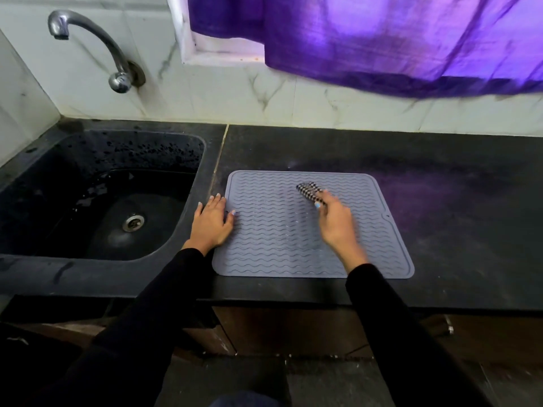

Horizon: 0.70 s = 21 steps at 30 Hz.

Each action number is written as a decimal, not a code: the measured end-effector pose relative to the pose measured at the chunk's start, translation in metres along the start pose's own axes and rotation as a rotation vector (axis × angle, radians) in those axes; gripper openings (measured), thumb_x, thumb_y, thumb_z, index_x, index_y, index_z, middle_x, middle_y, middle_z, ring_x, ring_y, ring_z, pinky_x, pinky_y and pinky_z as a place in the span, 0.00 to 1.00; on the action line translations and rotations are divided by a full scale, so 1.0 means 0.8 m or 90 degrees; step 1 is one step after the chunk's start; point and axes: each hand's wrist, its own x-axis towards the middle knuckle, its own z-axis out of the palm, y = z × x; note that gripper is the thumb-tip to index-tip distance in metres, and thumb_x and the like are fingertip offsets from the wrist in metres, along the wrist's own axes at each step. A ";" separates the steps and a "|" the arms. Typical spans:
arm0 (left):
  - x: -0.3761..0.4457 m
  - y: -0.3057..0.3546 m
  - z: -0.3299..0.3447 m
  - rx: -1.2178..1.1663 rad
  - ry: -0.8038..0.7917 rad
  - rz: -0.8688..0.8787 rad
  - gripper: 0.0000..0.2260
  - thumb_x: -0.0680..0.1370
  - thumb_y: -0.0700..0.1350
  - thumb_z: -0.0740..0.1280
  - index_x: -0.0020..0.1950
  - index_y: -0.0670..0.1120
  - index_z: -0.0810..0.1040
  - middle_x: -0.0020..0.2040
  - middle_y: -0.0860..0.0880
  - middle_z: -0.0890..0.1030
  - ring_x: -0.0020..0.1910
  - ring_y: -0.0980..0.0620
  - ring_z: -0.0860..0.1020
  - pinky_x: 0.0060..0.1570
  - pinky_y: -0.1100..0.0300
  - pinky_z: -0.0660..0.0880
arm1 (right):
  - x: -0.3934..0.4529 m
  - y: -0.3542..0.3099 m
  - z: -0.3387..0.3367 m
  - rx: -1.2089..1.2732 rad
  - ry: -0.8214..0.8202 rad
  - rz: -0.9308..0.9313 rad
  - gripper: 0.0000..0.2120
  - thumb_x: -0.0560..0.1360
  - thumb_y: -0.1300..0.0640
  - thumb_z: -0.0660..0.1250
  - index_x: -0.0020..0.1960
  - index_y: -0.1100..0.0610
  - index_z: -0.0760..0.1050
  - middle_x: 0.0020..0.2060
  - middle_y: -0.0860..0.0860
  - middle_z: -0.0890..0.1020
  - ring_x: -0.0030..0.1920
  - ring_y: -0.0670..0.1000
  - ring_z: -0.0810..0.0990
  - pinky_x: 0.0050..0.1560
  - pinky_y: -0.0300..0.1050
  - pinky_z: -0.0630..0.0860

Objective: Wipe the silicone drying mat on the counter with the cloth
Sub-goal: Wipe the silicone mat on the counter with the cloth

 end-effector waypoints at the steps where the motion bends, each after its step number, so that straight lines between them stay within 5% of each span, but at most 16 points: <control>1: -0.001 0.004 0.001 0.003 0.007 -0.002 0.24 0.81 0.50 0.54 0.73 0.40 0.61 0.75 0.42 0.59 0.75 0.46 0.55 0.72 0.47 0.47 | -0.011 0.003 0.012 -0.049 -0.021 -0.037 0.17 0.77 0.66 0.57 0.64 0.59 0.72 0.62 0.58 0.75 0.63 0.60 0.72 0.65 0.50 0.67; 6: -0.002 -0.003 0.007 0.044 0.018 0.017 0.23 0.81 0.50 0.53 0.74 0.40 0.59 0.75 0.42 0.58 0.75 0.47 0.54 0.73 0.47 0.47 | -0.058 0.018 0.056 -0.276 -0.113 -0.114 0.22 0.81 0.55 0.50 0.75 0.54 0.55 0.76 0.54 0.52 0.76 0.57 0.47 0.75 0.55 0.43; 10: 0.012 -0.011 -0.001 0.052 0.029 -0.003 0.24 0.80 0.51 0.53 0.73 0.39 0.60 0.75 0.41 0.58 0.75 0.45 0.54 0.73 0.47 0.47 | -0.054 0.020 0.051 -0.275 -0.138 -0.128 0.22 0.81 0.56 0.51 0.75 0.53 0.55 0.76 0.53 0.53 0.76 0.56 0.49 0.74 0.51 0.44; 13: 0.012 -0.015 0.001 0.047 0.021 -0.017 0.30 0.76 0.56 0.46 0.73 0.40 0.60 0.75 0.42 0.58 0.75 0.46 0.54 0.73 0.48 0.48 | -0.036 0.024 0.031 -0.100 -0.156 -0.081 0.18 0.80 0.57 0.56 0.70 0.51 0.66 0.68 0.52 0.70 0.69 0.55 0.67 0.66 0.45 0.63; 16: 0.009 -0.017 0.005 0.037 0.045 -0.016 0.31 0.75 0.56 0.45 0.73 0.40 0.62 0.75 0.42 0.59 0.75 0.46 0.55 0.73 0.48 0.49 | -0.002 0.033 -0.014 0.421 -0.166 0.204 0.15 0.80 0.59 0.56 0.65 0.57 0.71 0.47 0.50 0.80 0.51 0.55 0.78 0.43 0.38 0.74; 18: 0.009 -0.016 0.005 0.036 0.052 -0.016 0.31 0.75 0.56 0.46 0.73 0.41 0.62 0.75 0.42 0.60 0.75 0.46 0.55 0.73 0.49 0.49 | 0.012 0.039 -0.035 0.660 -0.095 0.342 0.15 0.81 0.60 0.54 0.66 0.61 0.69 0.48 0.52 0.80 0.47 0.51 0.78 0.37 0.37 0.78; 21: 0.010 -0.017 0.006 0.035 0.059 -0.017 0.31 0.75 0.56 0.46 0.72 0.41 0.63 0.75 0.42 0.61 0.75 0.47 0.56 0.72 0.49 0.50 | 0.014 0.031 -0.037 0.470 0.014 0.265 0.18 0.80 0.59 0.55 0.69 0.59 0.66 0.62 0.55 0.76 0.58 0.53 0.76 0.55 0.43 0.75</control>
